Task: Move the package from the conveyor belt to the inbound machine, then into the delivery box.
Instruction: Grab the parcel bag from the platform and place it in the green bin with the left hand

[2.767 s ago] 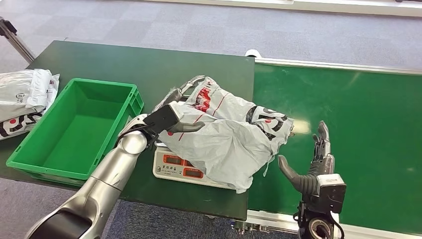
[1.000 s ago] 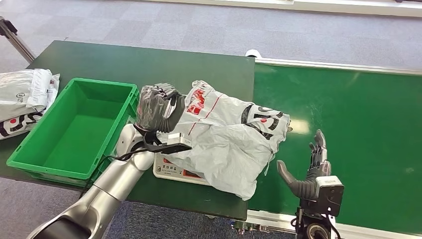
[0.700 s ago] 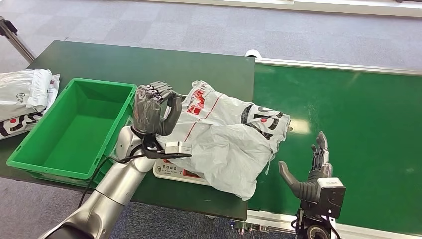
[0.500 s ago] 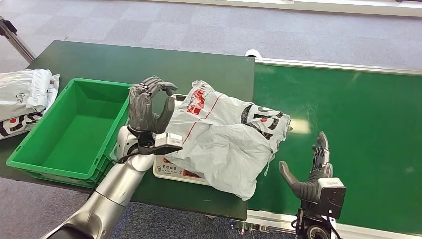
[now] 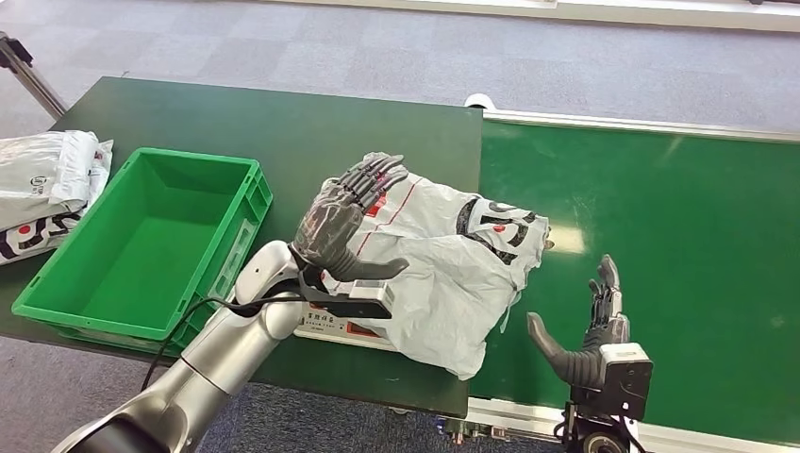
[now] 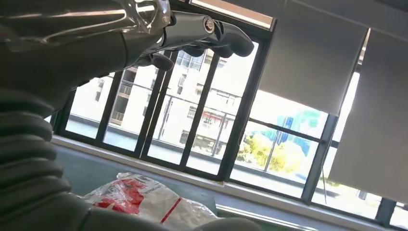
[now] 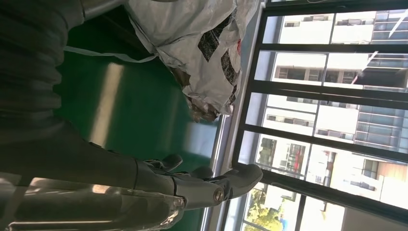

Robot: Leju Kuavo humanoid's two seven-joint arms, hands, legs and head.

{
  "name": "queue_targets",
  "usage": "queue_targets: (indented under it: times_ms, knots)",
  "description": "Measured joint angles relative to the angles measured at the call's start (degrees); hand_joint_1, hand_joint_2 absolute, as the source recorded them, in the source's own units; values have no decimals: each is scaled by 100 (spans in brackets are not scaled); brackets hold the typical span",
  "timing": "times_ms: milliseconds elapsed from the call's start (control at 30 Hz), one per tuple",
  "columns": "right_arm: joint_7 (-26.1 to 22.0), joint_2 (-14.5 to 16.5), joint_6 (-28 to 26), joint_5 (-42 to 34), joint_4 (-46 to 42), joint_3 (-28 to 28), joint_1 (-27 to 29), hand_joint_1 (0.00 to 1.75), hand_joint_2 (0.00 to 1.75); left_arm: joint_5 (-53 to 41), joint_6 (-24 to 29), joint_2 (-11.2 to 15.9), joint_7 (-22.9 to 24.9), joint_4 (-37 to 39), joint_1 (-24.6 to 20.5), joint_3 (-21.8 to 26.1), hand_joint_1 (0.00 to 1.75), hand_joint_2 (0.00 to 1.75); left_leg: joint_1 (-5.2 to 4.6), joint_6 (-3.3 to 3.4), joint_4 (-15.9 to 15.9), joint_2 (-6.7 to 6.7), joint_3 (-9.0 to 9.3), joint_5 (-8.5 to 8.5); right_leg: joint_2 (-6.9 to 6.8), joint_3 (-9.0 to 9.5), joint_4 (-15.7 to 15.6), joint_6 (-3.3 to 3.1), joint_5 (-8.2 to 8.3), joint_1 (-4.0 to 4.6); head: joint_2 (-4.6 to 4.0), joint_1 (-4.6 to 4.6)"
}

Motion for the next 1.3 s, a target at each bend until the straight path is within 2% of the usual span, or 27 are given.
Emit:
queue_targets:
  times_ms: [133,267,367,533,733,767,867,900,967,1300]
  knots:
    - [1,-1,59,51,-7,-23,16,0,175,-578,-196,58,423,135,-75,-149,0,175,0,0,0,0,0,0,0,0,0,0,0,0,0,1]
    - [7,5,167,156,-7,-54,16,0,175,-1279,-673,99,949,391,-162,-333,0,175,-1,0,0,0,0,0,0,0,0,0,0,-1,0,1]
    - [15,11,234,219,-7,-66,16,0,175,-1336,-1054,101,1049,607,-178,-384,0,175,-1,0,0,0,0,0,0,0,0,0,0,-1,0,1]
    - [28,21,266,251,-7,-81,15,0,175,-1304,-1281,102,1089,805,-189,-432,0,175,0,0,0,-1,0,0,0,0,0,0,0,0,0,0]
    - [60,50,294,291,3,-107,3,0,175,-1025,-1988,89,1130,995,-228,-451,0,175,0,0,0,-1,1,0,-1,6,0,0,0,0,0,2]
    - [65,59,295,300,10,-109,-6,0,175,-996,-2022,84,1130,1034,-246,-457,16,175,-1,0,0,-1,2,0,-2,8,0,0,0,-1,0,2]
    - [86,85,295,321,34,-116,-45,0,175,-852,-2058,79,1130,1104,-265,-467,142,175,-1,0,0,-2,7,0,-3,15,0,0,0,-1,0,1]
    - [93,92,295,323,40,-119,-58,0,175,-795,-2069,81,1129,1107,-255,-467,169,175,-1,1,0,-3,8,1,-3,16,0,0,0,-1,0,2]
    - [104,106,295,332,54,-125,-89,0,175,-703,-2130,89,1134,1086,-217,-469,175,175,-1,1,0,-4,9,1,-4,18,0,0,0,-1,0,2]
    - [131,148,296,337,154,-133,-191,0,175,-473,-2249,139,1108,1045,-104,-509,175,175,-1,0,0,-4,9,0,-3,17,0,0,0,0,0,1]
